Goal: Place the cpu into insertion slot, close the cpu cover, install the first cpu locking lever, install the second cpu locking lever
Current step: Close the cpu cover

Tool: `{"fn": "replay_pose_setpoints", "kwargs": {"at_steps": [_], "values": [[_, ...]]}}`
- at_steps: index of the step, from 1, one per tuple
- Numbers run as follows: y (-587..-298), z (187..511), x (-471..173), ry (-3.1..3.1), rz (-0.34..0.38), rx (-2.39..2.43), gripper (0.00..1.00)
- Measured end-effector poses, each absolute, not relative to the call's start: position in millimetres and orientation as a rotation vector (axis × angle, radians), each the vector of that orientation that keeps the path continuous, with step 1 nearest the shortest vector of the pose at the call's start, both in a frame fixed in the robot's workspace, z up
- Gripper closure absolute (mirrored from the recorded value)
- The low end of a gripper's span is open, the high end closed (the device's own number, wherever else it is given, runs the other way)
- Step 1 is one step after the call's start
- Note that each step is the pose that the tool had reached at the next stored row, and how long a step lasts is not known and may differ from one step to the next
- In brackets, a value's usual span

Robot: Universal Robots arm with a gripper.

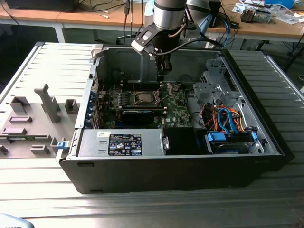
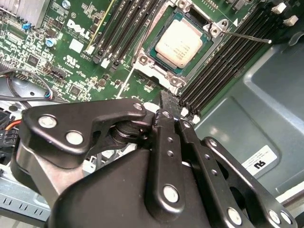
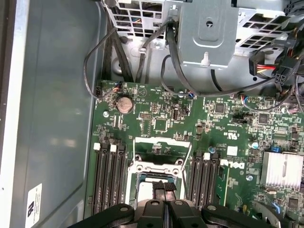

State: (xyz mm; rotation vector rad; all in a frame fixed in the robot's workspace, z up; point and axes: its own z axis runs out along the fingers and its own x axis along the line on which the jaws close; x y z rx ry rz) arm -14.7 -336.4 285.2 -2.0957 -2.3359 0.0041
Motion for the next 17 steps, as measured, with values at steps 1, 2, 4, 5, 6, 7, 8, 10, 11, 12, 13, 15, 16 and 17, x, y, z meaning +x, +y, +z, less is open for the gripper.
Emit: {"fn": "replay_pose_setpoints", "kwargs": {"at_steps": [1, 2, 4, 5, 6, 7, 8, 10, 11, 12, 13, 15, 16, 17], "values": [[-336, 285, -13, -2.336, 0.004, -2.096, 0.89], [-336, 285, -11, -2.336, 0.004, -2.096, 0.89], [-336, 285, -9, -2.336, 0.004, -2.096, 0.89], [-336, 285, -7, -2.336, 0.004, -2.096, 0.89], [-336, 285, -6, -2.336, 0.004, -2.096, 0.89], [-336, 285, -5, -2.336, 0.004, -2.096, 0.89], [-336, 285, -3, -2.336, 0.005, -2.096, 0.89], [-336, 285, 0, -2.336, 0.005, -2.096, 0.89], [-336, 285, 2, -2.336, 0.005, -2.095, 0.89], [-336, 285, 4, -2.335, 0.005, -2.095, 0.89], [-336, 285, 5, -2.336, 0.005, -2.095, 0.89], [-336, 285, 8, -2.335, 0.005, -2.095, 0.89], [-336, 285, 9, -2.335, 0.005, -2.095, 0.89], [-336, 285, 11, -2.335, 0.005, -2.095, 0.89]]}}
